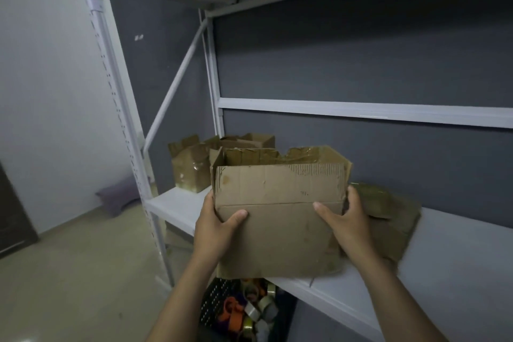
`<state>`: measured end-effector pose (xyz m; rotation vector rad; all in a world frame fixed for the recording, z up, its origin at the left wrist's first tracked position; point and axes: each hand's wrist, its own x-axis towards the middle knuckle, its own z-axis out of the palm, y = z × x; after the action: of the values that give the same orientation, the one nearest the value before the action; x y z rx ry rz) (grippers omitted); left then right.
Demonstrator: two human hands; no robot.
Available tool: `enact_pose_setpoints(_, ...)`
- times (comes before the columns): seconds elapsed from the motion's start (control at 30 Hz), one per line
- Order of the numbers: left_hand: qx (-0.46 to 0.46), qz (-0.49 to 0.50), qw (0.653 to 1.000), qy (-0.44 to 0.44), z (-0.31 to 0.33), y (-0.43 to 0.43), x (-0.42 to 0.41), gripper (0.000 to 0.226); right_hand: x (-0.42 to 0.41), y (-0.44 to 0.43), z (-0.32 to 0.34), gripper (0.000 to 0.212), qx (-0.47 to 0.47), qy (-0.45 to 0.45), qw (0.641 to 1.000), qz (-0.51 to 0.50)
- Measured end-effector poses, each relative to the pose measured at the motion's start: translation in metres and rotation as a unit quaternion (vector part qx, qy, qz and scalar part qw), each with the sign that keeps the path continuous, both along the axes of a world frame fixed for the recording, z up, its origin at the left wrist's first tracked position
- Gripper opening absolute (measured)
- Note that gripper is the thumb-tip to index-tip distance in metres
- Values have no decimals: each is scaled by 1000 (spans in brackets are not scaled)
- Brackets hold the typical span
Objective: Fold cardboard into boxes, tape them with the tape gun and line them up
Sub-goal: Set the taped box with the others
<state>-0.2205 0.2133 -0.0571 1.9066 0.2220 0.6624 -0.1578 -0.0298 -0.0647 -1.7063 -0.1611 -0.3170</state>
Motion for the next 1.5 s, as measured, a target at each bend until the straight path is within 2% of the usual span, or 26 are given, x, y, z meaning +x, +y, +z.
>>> enact_pose_setpoints(0.13, -17, 2, 1000, 11, -15, 51, 9, 72, 19, 54, -8, 63, -8, 18, 1000, 15)
enact_pose_setpoints(0.37, -30, 17, 999, 34, -33, 137, 54, 71, 82, 142, -32, 74, -42, 26, 998, 42)
enact_pose_setpoints(0.6, 17, 2, 998, 62, -42, 194, 143, 61, 143, 191, -49, 82, -78, 24, 996, -32)
enact_pose_setpoints(0.77, 15, -33, 997, 72, -49, 228, 191, 59, 167, 220, -53, 88, -100, 37, 991, -75)
enact_pose_setpoints(0.93, -3, -97, 993, 66, -54, 257, 226, 72, 175, 240, -58, 95, -53, 42, 990, -127)
enact_pose_setpoints(1.1, -41, -190, 979, 63, -58, 281, 233, 81, 163, 263, -64, 96, -8, 48, 987, -155)
enact_pose_setpoints(1.23, -16, -230, 972, 37, -57, 297, 230, 85, 147, 285, -65, 67, 20, 50, 984, -170)
enact_pose_setpoints(1.37, -11, -223, 974, 18, -60, 309, 204, 75, 123, 296, -68, 66, 50, 39, 983, -175)
enact_pose_setpoints(1.5, -31, -177, 984, 25, -67, 325, 173, 88, 107, 312, -66, 68, 50, 29, 989, -139)
